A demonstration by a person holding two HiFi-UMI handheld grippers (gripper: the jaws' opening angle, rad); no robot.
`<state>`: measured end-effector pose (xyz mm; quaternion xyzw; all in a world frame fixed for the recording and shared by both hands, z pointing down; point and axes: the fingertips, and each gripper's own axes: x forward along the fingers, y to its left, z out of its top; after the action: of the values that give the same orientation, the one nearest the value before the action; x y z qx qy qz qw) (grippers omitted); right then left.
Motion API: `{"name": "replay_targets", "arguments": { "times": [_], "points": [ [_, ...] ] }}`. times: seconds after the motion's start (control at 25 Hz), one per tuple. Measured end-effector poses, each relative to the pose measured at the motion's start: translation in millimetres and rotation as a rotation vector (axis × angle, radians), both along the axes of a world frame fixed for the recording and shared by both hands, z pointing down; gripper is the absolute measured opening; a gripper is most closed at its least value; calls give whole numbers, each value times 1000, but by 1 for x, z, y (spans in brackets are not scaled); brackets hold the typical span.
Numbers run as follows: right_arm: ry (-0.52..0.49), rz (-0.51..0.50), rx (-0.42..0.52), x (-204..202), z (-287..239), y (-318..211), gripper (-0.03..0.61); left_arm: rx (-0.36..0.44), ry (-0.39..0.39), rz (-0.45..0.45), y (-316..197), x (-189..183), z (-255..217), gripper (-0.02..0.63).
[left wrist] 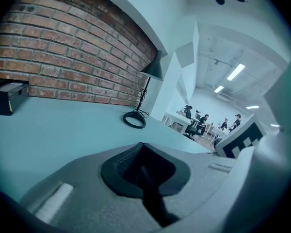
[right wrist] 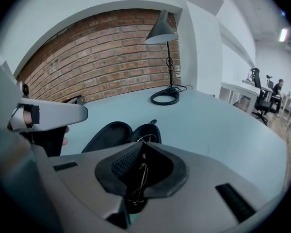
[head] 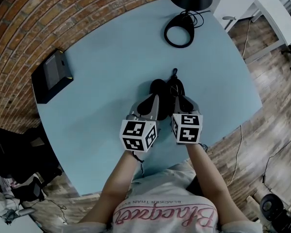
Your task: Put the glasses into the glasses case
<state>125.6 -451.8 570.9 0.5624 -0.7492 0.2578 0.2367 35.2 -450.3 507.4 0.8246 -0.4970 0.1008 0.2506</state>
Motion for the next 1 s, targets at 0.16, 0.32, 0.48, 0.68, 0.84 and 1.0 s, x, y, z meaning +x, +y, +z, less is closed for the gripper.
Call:
{"name": "replay_targets", "arguments": {
  "times": [0.16, 0.32, 0.48, 0.68, 0.84, 1.0],
  "points": [
    [-12, -13, 19, 0, -9, 3, 15, 8, 6, -9, 5, -3, -5, 6],
    [-62, -44, 63, -3, -32, 11, 14, 29, 19, -17, 10, -7, -16, 6],
    [-116, -107, 131, -9, -62, 24, 12, 56, 22, -22, 18, -7, -28, 8],
    [-134, -140, 219, -12, -100, 43, 11, 88, 36, -16, 34, -6, -46, 6],
    [-130, -192, 286, -16, -129, 59, 9, 129, 48, -4, 47, -5, -64, 6],
    [-115, -237, 350, -20, -157, 76, 9, 178, 62, 6, 61, -4, -85, 6]
  ]
}}
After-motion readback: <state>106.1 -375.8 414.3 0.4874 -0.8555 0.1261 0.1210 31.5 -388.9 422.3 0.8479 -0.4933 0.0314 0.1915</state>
